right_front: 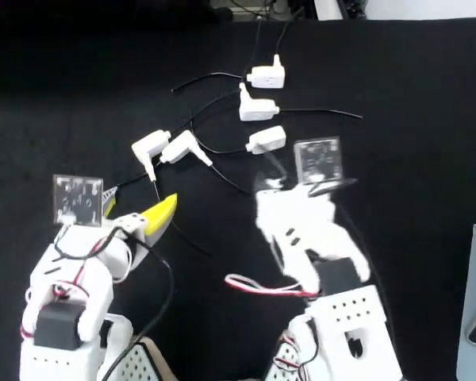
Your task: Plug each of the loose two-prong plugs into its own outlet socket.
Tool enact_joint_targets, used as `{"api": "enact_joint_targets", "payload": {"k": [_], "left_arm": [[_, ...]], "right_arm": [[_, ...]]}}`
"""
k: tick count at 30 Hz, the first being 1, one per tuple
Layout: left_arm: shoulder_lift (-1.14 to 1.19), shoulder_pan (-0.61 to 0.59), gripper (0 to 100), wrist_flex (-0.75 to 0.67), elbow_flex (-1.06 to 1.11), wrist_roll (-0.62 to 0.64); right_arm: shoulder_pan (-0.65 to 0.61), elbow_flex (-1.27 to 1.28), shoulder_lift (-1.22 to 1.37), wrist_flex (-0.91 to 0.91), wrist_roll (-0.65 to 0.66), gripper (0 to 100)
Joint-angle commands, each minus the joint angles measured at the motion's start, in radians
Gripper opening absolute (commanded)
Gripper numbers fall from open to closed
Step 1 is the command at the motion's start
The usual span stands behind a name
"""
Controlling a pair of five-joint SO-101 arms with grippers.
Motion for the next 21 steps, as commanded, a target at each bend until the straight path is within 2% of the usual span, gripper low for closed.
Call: {"api": "enact_joint_targets", "payload": {"k": [1,7,10,15,21], "left_arm": [[0.244,0.047,35,-0.06,-0.165,-0.003],[0.589,0.165,35,-0.245,-0.268,-0.069],[0.747,0.2,35,-0.362,-0.323,-0.072],[1.005,0.216,35,-0.491,-0.447,-0.072],[1.329,0.254,35,-0.526,-0.661,-0.072]], "right_arm": [[0.144,-0.102,-0.01,-0.003,-0.012,1.4],[0.325,-0.131,-0.01,-0.048,-0.023,1.3],[0.377,-0.093,-0.01,-0.147,-0.098,1.3],[0.422,-0.07,-0.012,-0.207,-0.147,1.3],[0.42,-0.068,-0.012,-0.207,-0.161,1.3]]}}
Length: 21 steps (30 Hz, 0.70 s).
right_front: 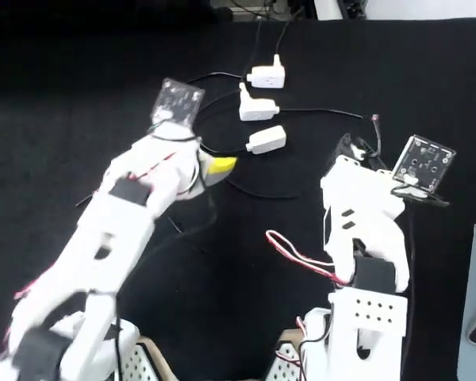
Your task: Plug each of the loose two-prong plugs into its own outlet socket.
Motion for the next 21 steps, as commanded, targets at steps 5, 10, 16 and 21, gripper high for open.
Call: {"api": "enact_joint_targets", "payload": {"k": [5,10,16,21], "left_arm": [[0.416,0.071,35,-0.029,-0.364,-0.008],[0.614,0.087,35,-0.029,-0.559,-0.009],[0.85,0.087,35,-0.029,-0.8,-0.009],[1.037,0.087,30,-0.026,-1.013,-0.009]], "right_arm": [[0.012,-0.007,-0.012,-0.026,-0.014,1.3],[0.009,-0.005,-0.012,-0.023,-0.014,1.3],[0.009,-0.005,-0.012,-0.023,-0.014,1.3],[-0.021,0.007,-0.012,-0.029,-0.012,1.3]]}}
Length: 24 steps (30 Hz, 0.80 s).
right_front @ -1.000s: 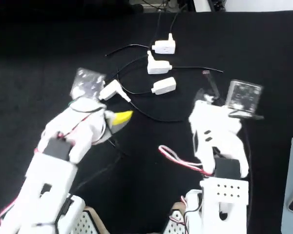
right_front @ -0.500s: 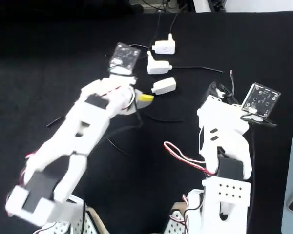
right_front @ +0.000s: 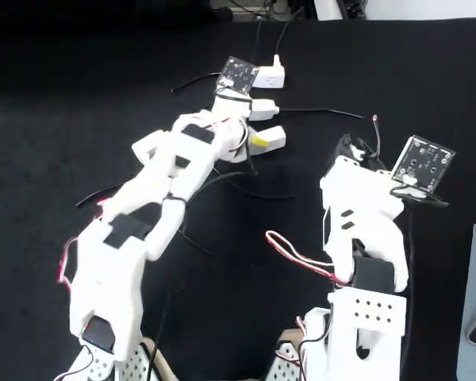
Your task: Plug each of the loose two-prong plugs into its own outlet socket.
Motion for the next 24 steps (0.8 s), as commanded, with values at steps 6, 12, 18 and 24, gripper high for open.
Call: {"api": "enact_joint_targets", "payload": {"k": [6,12,18,24], "left_arm": [[0.232,0.008,30,-0.012,-0.334,-0.009],[0.241,0.048,30,0.074,-0.348,-0.063],[0.239,0.064,15,0.086,-0.352,-0.074],[0.204,0.035,5,0.222,-0.449,-0.074]], "right_arm": [[-0.034,-0.002,-0.012,-0.025,-0.011,1.3],[-0.034,-0.002,-0.012,-0.025,-0.009,1.3],[-0.031,-0.002,-0.012,-0.025,-0.009,1.3],[-0.031,-0.002,-0.012,-0.023,-0.009,1.3]]}}
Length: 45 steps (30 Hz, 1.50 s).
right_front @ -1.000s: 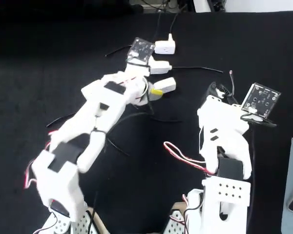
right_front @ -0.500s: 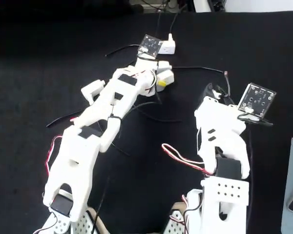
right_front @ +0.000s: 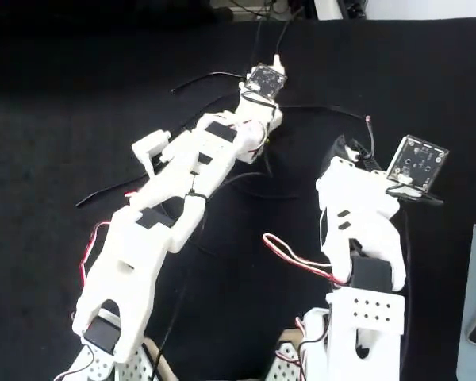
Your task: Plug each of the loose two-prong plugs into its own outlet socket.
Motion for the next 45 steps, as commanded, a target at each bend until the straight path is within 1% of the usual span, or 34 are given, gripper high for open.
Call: {"api": "enact_joint_targets", "payload": {"k": [1,3,9,11,13,16,18,19,21,23,24,25,31,34,39,41,43,45], "left_arm": [[-0.074,-0.024,4,0.146,-0.125,-0.009],[-0.118,-0.022,3,0.222,-0.15,-0.009],[-0.285,-0.035,3,0.414,-0.174,-0.009],[-0.35,-0.039,3,0.457,-0.166,-0.011],[-0.397,-0.039,3,0.497,-0.165,-0.041],[-0.422,-0.038,3,0.525,-0.162,-0.054],[-0.394,-0.038,5,0.516,-0.145,-0.035],[-0.373,-0.038,9,0.502,-0.134,-0.023],[-0.315,-0.042,21,0.457,-0.117,0.025],[-0.247,-0.048,31,0.416,-0.108,0.106],[-0.213,-0.048,34,0.393,-0.116,0.138],[-0.183,-0.048,34,0.364,-0.125,0.157],[0.003,-0.038,27,0.107,-0.193,0.147],[0.081,-0.038,25,0.026,-0.234,0.147],[0.184,-0.036,22,0.008,-0.32,0.147],[0.21,-0.036,19,0.008,-0.344,0.147],[0.221,-0.036,13,0.008,-0.361,0.147],[0.219,-0.036,5,0.009,-0.377,0.144]], "right_arm": [[-0.009,-0.008,-0.012,-0.02,-0.009,1.3],[-0.008,-0.008,-0.012,-0.02,-0.011,1.3],[-0.008,-0.008,-0.012,-0.02,-0.012,1.3],[-0.008,-0.008,-0.012,-0.02,-0.012,1.3],[-0.008,-0.008,-0.012,-0.02,-0.012,1.3],[-0.008,-0.008,-0.012,-0.02,-0.012,1.3],[-0.008,-0.008,-0.012,-0.02,-0.012,1.3],[-0.008,-0.008,-0.012,-0.018,-0.012,1.3],[-0.008,-0.008,-0.012,-0.018,-0.012,1.3],[-0.008,-0.008,-0.012,-0.017,-0.012,1.3],[-0.008,-0.007,-0.012,-0.017,-0.012,1.3],[-0.008,-0.007,-0.012,-0.017,-0.012,1.3],[-0.008,-0.007,-0.012,-0.015,-0.012,1.3],[-0.008,-0.007,-0.012,-0.015,-0.012,1.3],[-0.011,-0.007,-0.012,-0.015,-0.009,1.3],[-0.011,-0.007,-0.012,-0.015,-0.009,1.3],[-0.011,-0.007,-0.012,-0.015,-0.009,1.3],[-0.011,-0.007,-0.012,-0.015,-0.009,1.3]]}}
